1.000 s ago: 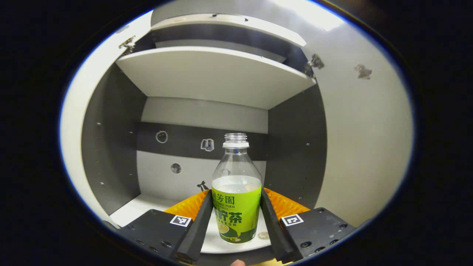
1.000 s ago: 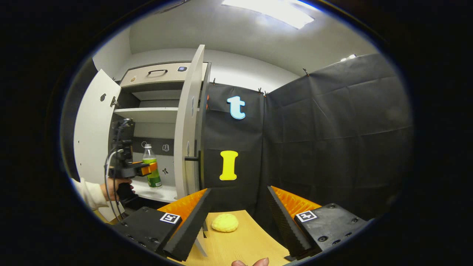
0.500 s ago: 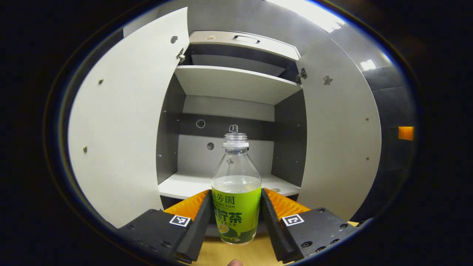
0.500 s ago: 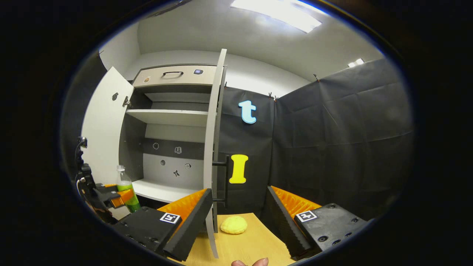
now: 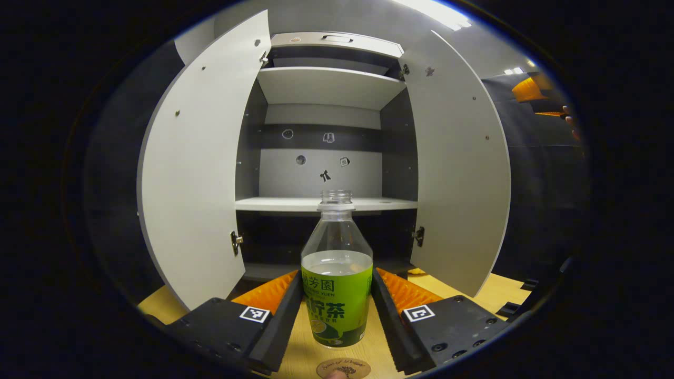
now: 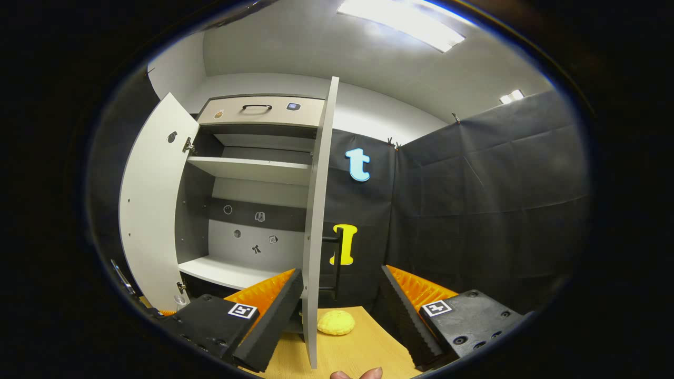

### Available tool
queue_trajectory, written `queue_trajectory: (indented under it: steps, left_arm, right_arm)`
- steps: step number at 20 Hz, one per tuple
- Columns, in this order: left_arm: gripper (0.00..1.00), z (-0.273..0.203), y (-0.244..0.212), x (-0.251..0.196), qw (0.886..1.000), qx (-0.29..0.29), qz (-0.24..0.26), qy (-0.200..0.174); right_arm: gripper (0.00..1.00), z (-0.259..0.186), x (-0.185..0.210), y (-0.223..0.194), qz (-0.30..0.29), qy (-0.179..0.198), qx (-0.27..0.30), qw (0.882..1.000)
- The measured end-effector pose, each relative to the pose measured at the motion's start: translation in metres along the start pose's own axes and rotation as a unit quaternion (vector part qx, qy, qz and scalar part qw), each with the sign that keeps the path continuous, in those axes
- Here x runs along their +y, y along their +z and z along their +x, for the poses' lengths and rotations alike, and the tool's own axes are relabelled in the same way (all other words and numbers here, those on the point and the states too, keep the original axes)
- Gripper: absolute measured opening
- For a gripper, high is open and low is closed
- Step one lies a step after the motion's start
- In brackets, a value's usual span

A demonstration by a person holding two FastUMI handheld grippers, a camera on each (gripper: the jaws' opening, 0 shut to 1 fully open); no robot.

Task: Grasp the bottle in the cabinet with the left hand and place it on the coaster, then close the right door with the right hand and the left door with the left hand.

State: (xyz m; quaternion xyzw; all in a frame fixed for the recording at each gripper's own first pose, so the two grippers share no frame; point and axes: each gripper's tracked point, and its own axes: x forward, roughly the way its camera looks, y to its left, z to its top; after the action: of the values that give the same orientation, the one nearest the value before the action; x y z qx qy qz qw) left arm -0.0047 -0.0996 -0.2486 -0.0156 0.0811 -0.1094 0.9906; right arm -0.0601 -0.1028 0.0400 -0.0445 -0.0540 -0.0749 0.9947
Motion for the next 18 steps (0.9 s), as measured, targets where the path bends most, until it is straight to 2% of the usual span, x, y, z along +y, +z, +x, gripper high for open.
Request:
queue_trajectory:
  steps: [5, 9, 15, 18]
  left_arm:
    - [0.78, -0.007, -0.038, -0.002, 0.999, 0.010, -0.017, -0.027]
    - [0.77, -0.010, -0.057, -0.011, 0.999, -0.001, -0.003, -0.046]
    - [0.78, -0.013, -0.083, -0.005, 0.999, 0.006, -0.016, -0.033]
    - [0.78, -0.014, -0.087, -0.008, 0.999, 0.004, -0.014, -0.038]
  right_arm:
    - [0.97, -0.007, -0.005, -0.003, 0.004, -0.007, 0.019, 1.000]
    - [0.97, -0.008, -0.007, -0.003, 0.006, -0.010, 0.034, 0.999]
    - [0.97, -0.012, -0.003, 0.003, -0.003, -0.007, 0.038, 0.999]
    - [0.97, -0.015, 0.000, 0.003, -0.009, -0.002, 0.039, 0.999]
